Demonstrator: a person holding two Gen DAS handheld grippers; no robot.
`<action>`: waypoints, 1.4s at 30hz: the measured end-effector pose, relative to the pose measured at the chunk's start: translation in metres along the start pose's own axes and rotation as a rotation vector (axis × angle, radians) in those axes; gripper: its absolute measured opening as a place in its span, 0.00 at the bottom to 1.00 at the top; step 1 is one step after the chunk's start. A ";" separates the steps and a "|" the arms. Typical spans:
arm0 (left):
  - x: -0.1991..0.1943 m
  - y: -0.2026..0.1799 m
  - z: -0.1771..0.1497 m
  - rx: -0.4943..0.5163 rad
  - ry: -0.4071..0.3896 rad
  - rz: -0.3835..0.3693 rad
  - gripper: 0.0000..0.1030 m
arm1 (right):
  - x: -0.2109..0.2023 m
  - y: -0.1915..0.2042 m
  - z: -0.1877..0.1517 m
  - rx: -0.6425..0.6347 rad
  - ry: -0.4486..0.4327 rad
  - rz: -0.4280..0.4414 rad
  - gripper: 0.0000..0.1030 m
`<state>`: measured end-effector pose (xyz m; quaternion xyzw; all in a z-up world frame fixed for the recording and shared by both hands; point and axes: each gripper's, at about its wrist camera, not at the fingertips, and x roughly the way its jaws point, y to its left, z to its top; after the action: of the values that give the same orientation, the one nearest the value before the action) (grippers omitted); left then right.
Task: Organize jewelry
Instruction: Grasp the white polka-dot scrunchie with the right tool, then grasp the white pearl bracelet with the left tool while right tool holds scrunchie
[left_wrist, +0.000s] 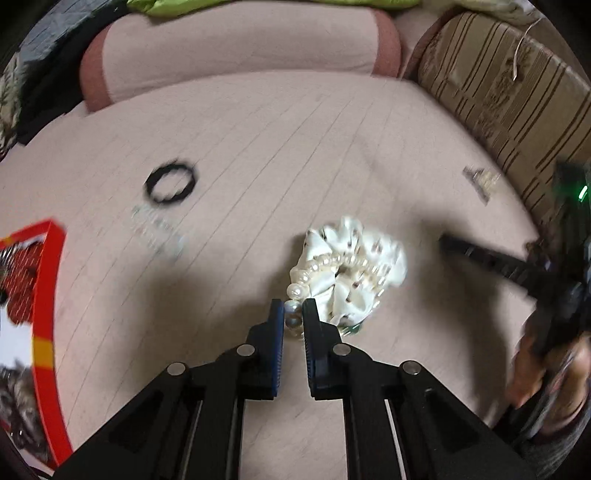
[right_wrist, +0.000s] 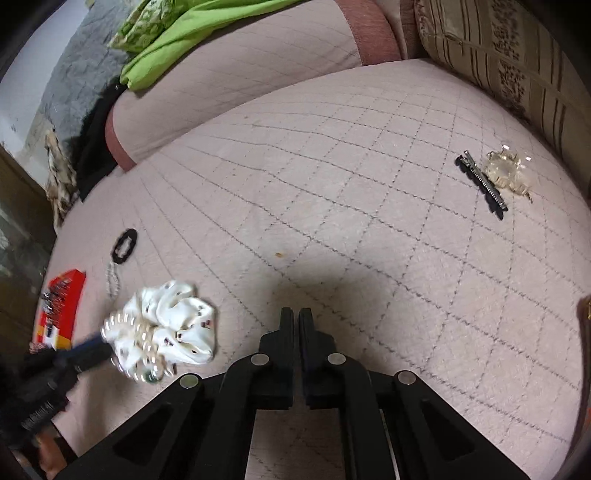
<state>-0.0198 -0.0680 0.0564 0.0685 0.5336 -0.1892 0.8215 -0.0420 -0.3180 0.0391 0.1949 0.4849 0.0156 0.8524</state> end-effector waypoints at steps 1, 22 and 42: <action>0.004 0.005 -0.004 -0.006 0.011 0.029 0.10 | -0.001 0.002 0.000 0.003 -0.001 0.045 0.06; 0.006 0.011 -0.015 -0.086 -0.014 -0.054 0.32 | -0.026 0.034 0.002 0.045 -0.121 0.506 0.04; 0.032 -0.019 -0.014 -0.071 -0.099 0.037 0.41 | 0.022 0.027 -0.007 -0.041 -0.047 0.048 0.49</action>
<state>-0.0271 -0.0892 0.0232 0.0398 0.4975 -0.1582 0.8520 -0.0318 -0.2858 0.0277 0.1893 0.4597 0.0415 0.8667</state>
